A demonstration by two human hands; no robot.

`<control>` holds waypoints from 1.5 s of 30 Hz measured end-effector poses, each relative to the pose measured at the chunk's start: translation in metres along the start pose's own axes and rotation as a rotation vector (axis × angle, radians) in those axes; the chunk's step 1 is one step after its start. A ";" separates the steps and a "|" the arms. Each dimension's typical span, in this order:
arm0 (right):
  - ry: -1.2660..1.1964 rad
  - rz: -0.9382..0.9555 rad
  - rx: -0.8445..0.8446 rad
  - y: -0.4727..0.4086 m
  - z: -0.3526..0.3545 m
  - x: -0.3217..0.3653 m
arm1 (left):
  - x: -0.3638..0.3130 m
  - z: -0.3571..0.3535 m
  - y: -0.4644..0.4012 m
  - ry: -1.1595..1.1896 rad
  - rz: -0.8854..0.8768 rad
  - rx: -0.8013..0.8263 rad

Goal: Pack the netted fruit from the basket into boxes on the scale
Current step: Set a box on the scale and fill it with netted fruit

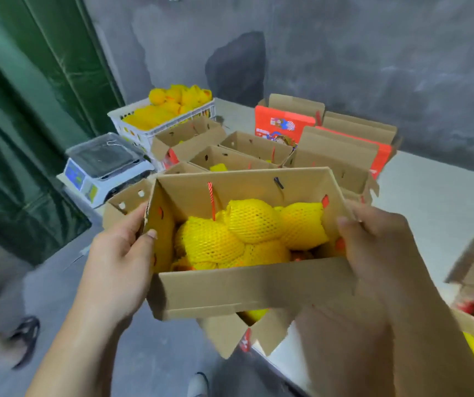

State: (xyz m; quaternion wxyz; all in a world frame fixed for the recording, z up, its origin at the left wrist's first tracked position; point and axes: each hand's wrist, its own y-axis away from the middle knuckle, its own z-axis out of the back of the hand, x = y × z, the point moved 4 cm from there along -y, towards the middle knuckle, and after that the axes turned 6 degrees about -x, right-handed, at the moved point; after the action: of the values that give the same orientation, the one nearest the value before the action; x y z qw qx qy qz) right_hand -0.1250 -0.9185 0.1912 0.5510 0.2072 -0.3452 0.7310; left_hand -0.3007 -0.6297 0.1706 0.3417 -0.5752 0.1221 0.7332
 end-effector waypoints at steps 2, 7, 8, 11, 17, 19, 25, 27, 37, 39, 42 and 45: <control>-0.034 0.046 0.054 -0.002 -0.022 0.028 | 0.013 0.026 -0.008 -0.017 0.018 -0.063; 0.000 0.105 0.097 -0.016 -0.085 0.081 | 0.043 0.077 -0.050 -0.001 -0.009 -0.112; 0.010 0.109 0.094 -0.020 -0.099 0.091 | 0.050 0.086 -0.064 0.003 -0.011 -0.103; 0.043 0.089 0.088 -0.032 -0.149 0.123 | 0.070 0.113 -0.111 0.029 -0.009 -0.077; 0.073 0.002 0.054 -0.059 -0.246 0.196 | 0.110 0.181 -0.219 -0.001 -0.011 0.007; 0.087 -0.005 0.038 -0.071 -0.278 0.221 | 0.123 0.200 -0.257 -0.023 -0.030 0.007; 0.082 -0.009 0.154 -0.123 -0.368 0.278 | 0.172 0.234 -0.371 -0.114 0.008 0.032; 0.080 -0.020 0.176 -0.148 -0.400 0.291 | 0.186 0.238 -0.411 -0.129 -0.012 0.059; -0.048 -0.104 0.220 -0.256 -0.541 0.363 | 0.236 0.257 -0.629 -0.146 0.017 0.079; -0.087 -0.139 0.232 -0.261 -0.566 0.375 | 0.248 0.260 -0.669 -0.163 0.035 0.096; -0.118 -0.223 0.225 -0.262 -0.610 0.390 | 0.275 0.259 -0.733 -0.219 0.063 0.124; -0.068 -0.298 0.169 -0.262 -0.657 0.403 | 0.314 0.247 -0.794 -0.218 0.034 0.291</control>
State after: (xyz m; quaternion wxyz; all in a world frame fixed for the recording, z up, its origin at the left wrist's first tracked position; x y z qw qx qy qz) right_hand 0.0512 -0.1299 0.0950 0.6219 0.3261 -0.2665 0.6603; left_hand -0.0124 0.2098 0.1254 0.4200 -0.4347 0.1986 0.7715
